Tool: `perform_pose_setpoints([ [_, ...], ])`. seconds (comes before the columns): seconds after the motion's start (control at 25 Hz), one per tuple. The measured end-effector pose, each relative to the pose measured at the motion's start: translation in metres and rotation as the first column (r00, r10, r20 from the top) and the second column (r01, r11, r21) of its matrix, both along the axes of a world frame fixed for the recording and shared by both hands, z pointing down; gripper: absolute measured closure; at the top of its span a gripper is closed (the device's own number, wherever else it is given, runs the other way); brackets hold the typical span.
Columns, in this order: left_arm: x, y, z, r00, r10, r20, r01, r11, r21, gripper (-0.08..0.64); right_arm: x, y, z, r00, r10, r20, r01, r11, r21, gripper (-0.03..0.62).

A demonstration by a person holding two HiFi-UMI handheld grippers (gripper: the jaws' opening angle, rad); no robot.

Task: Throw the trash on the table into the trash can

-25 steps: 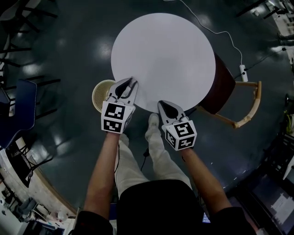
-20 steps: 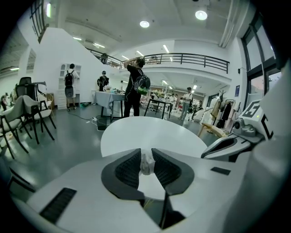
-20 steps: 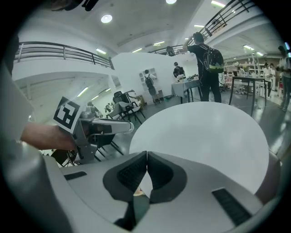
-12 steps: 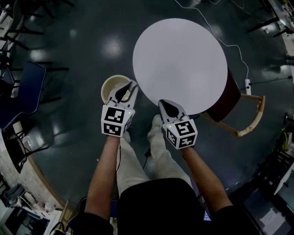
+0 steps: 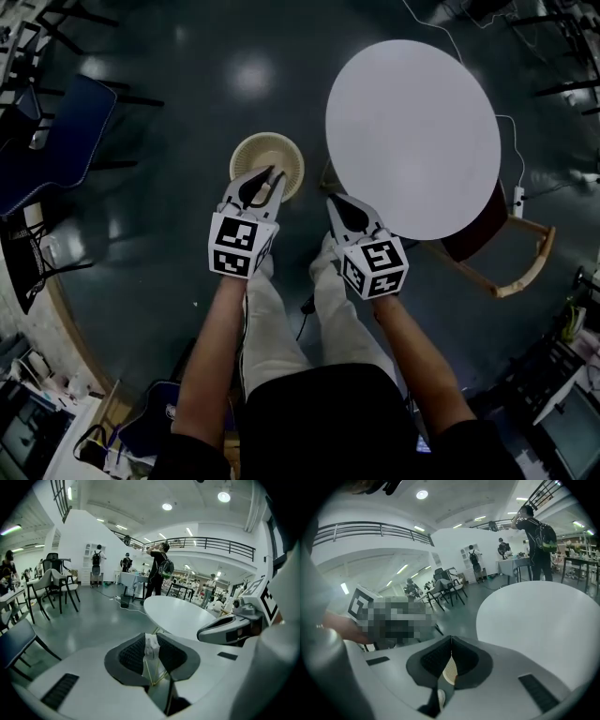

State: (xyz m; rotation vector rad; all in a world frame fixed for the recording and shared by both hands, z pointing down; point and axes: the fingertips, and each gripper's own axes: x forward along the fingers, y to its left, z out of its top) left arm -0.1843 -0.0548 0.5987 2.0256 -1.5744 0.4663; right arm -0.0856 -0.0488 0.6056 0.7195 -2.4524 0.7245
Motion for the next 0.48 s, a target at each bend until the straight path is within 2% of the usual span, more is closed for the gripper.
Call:
perform_pose_setpoints([
  [0.28, -0.038, 0.017, 0.030, 0.999, -0.045, -0.020, 0.044, 0.999, -0.024, 0.476, -0.042, 0.013, 0.029, 0.999, -0.046, -0.002, 0.045, 0.999, -0.025, 0.572],
  [0.48, -0.049, 0.024, 0.062, 0.998, -0.046, -0.039, 0.045, 0.998, -0.048, 0.476, -0.061, 0.013, 0.055, 1.000, -0.030, 0.001, 0.030, 0.998, -0.048, 0.572],
])
